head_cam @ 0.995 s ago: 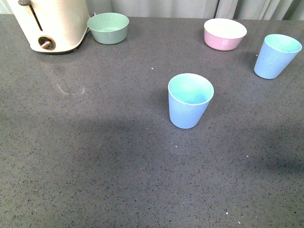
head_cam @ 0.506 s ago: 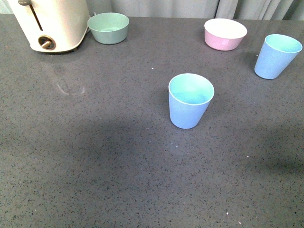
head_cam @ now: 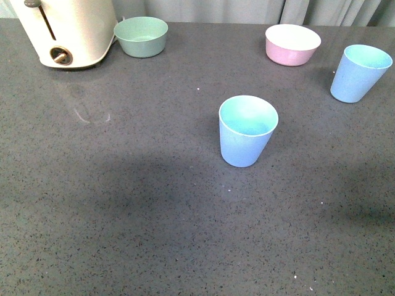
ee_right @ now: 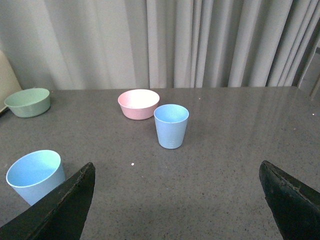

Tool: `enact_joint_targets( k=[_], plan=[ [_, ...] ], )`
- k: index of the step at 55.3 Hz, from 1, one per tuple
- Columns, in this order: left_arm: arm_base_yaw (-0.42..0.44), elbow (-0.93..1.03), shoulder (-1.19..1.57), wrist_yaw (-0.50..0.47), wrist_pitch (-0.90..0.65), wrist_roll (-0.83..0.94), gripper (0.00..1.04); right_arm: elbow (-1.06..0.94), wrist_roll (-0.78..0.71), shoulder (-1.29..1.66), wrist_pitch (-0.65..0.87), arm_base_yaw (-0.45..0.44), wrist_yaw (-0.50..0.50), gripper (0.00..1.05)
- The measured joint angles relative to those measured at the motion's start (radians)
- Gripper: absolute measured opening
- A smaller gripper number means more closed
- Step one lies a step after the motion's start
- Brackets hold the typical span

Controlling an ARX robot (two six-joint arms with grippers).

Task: Stack blue cups with both arms

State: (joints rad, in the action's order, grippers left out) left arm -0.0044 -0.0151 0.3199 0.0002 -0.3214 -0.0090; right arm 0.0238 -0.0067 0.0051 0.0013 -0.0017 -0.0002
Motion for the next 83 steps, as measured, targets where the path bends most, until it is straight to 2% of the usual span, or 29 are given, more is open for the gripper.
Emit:
enact_joint_targets(
  k=[26, 33, 50, 54, 63, 74, 76, 78, 80, 83],
  plan=[
    [0.0, 0.0, -0.144, 0.0, 0.146, 0.0, 0.02, 0.0, 0.0, 0.0, 0.0, 0.0, 0.0, 0.96],
    [0.0, 0.0, -0.28, 0.0, 0.307, 0.001, 0.02, 0.0, 0.0, 0.0, 0.0, 0.0, 0.0, 0.96],
    [0.001, 0.0, -0.314, 0.0, 0.319, 0.0, 0.02, 0.0, 0.0, 0.0, 0.0, 0.0, 0.0, 0.96],
    [0.001, 0.0, -0.314, 0.0, 0.319, 0.0, 0.14, 0.0, 0.0, 0.0, 0.0, 0.0, 0.0, 0.96],
    [0.001, 0.0, -0.314, 0.0, 0.319, 0.001, 0.55, 0.0, 0.0, 0.0, 0.0, 0.0, 0.0, 0.96],
    [0.001, 0.0, -0.314, 0.0, 0.319, 0.001, 0.92, 0.0, 0.0, 0.0, 0.0, 0.0, 0.0, 0.96],
    [0.001, 0.0, -0.314, 0.0, 0.319, 0.001, 0.97, 0.006, 0.015, 0.013, -0.022, -0.005, -0.008, 0.96],
    [0.001, 0.0, -0.314, 0.0, 0.319, 0.002, 0.97, 0.034, 0.058, 0.047, -0.097, -0.026, -0.056, 0.96],
    [0.001, 0.0, -0.314, 0.0, 0.319, 0.002, 0.96, 0.063, 0.087, 0.111, -0.156, -0.068, -0.104, 0.96],
    [0.001, 0.0, -0.314, 0.0, 0.319, 0.002, 0.96, 0.102, 0.102, 0.248, -0.15, -0.161, -0.185, 0.96]
  ],
)
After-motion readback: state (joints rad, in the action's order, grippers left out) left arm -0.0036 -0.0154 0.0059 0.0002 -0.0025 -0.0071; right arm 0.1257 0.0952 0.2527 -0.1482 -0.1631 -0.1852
